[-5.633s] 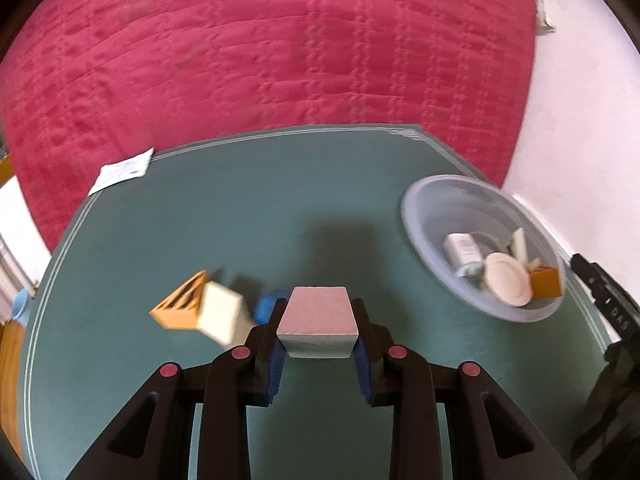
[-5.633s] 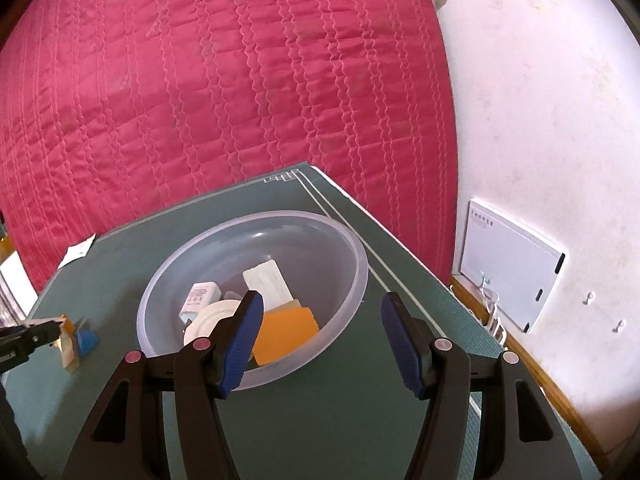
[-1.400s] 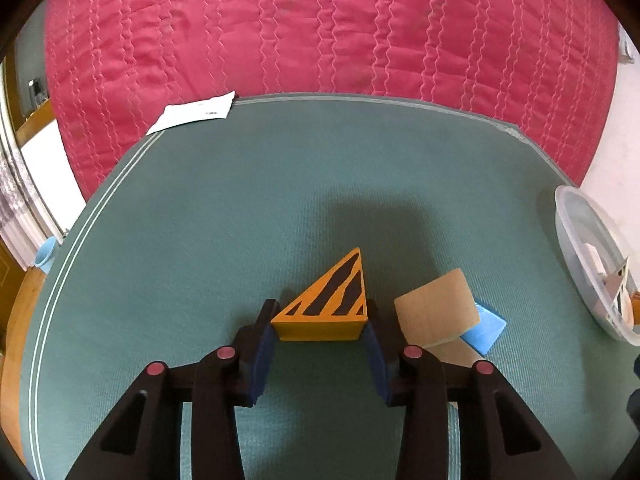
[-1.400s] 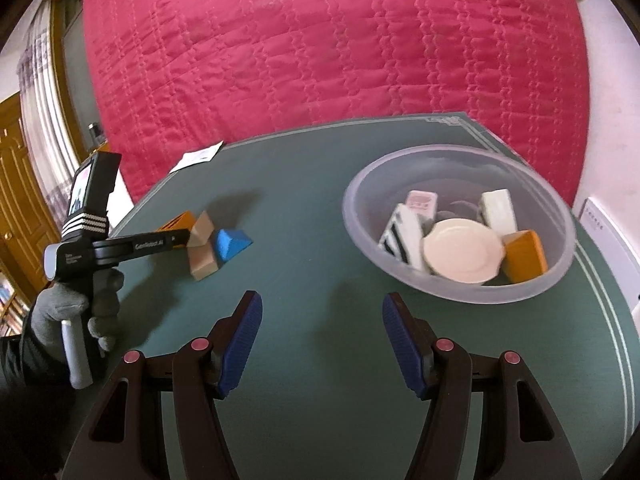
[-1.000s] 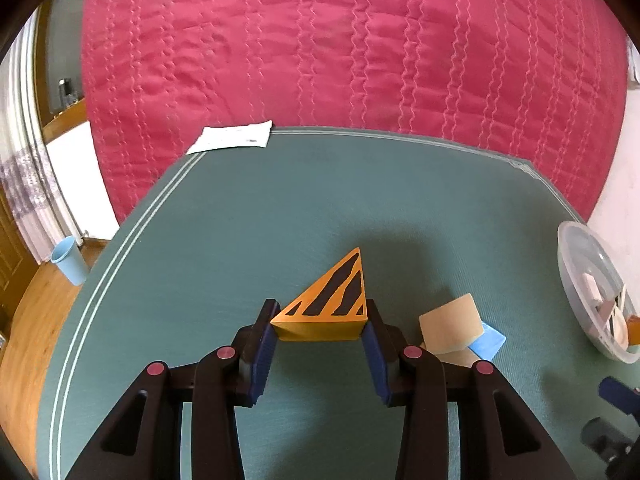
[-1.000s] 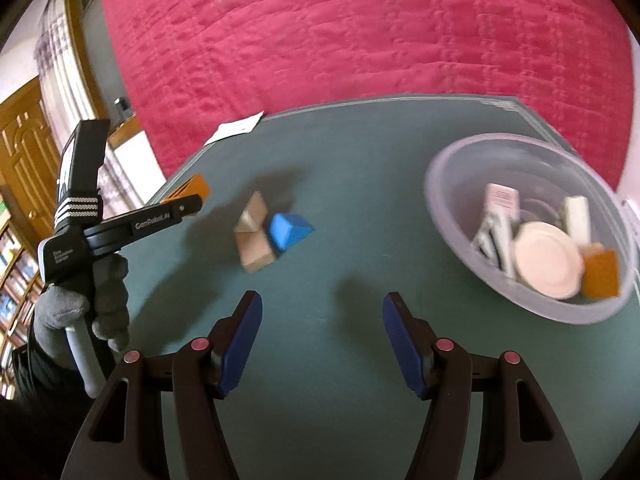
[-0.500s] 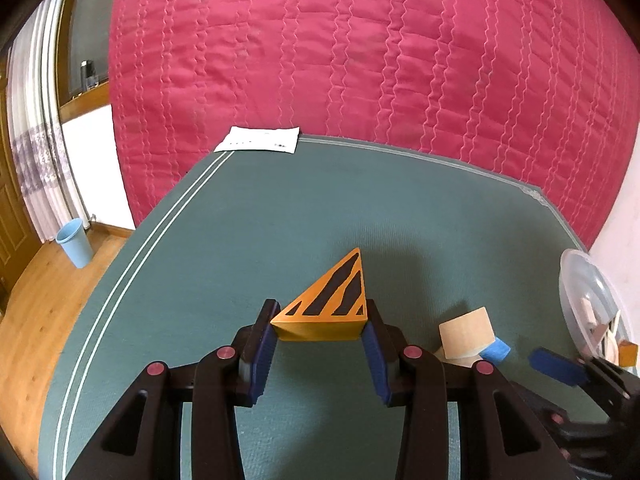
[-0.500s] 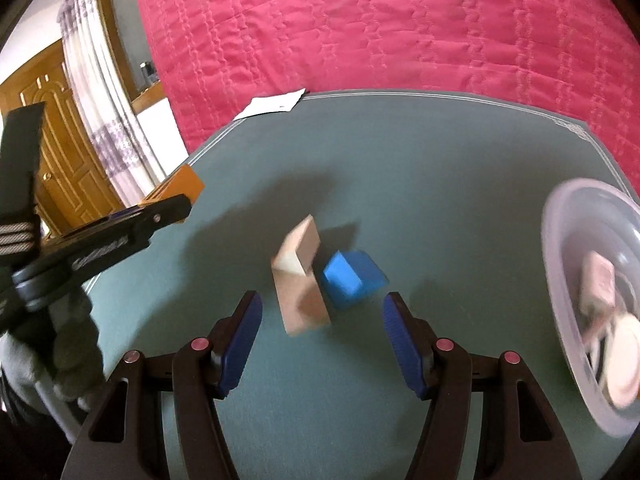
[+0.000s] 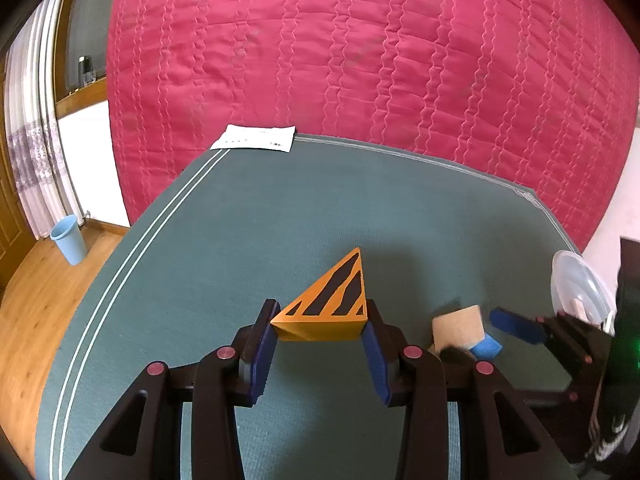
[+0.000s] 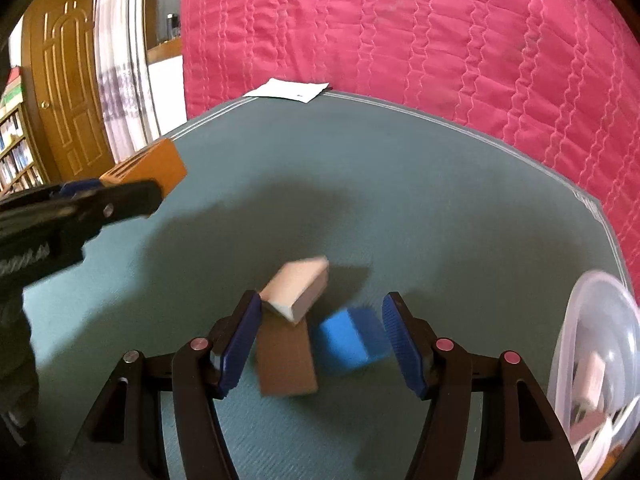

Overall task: Organize rigid objects
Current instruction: 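Grasp the beige wooden triangle with the right gripper while the left holds the orange triangle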

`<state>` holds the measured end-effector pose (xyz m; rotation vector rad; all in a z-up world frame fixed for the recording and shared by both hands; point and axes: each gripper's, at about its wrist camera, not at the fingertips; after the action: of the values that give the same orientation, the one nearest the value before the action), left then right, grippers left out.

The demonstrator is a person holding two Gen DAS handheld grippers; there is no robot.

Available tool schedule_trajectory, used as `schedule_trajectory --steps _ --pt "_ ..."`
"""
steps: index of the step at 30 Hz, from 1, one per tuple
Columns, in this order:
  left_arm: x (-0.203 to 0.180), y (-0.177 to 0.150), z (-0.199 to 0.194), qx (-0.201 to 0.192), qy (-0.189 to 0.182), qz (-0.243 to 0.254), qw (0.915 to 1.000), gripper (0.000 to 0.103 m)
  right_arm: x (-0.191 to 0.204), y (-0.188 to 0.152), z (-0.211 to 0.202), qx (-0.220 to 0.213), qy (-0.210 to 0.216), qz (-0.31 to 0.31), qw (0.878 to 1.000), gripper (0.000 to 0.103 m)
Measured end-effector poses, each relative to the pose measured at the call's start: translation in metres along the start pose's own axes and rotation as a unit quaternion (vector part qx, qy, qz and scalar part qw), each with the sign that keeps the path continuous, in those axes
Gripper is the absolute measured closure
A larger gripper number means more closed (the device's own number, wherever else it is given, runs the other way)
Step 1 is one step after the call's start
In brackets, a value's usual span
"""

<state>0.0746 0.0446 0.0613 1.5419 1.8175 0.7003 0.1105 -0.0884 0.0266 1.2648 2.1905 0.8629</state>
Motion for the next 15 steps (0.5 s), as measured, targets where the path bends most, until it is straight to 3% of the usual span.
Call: schedule_trajectory --steps 6,15 --pt "0.001 -0.001 0.002 0.006 0.000 -0.003 1.0000 0.060 -0.016 0.011 0.016 0.015 0.037 0.036 0.999 0.041" --pt "0.002 -0.002 0.005 0.012 0.001 -0.005 0.9999 0.060 -0.021 0.004 0.016 0.015 0.072 0.080 0.994 0.055"
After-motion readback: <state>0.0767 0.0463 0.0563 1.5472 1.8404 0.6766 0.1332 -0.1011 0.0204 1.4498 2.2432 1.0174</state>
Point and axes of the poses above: each gripper's, at about its wrist camera, not at the fingertips, and z roughly the way its jaws point, x to its left, y to its top, and after that the axes turned 2 degrees about -z, right-handed
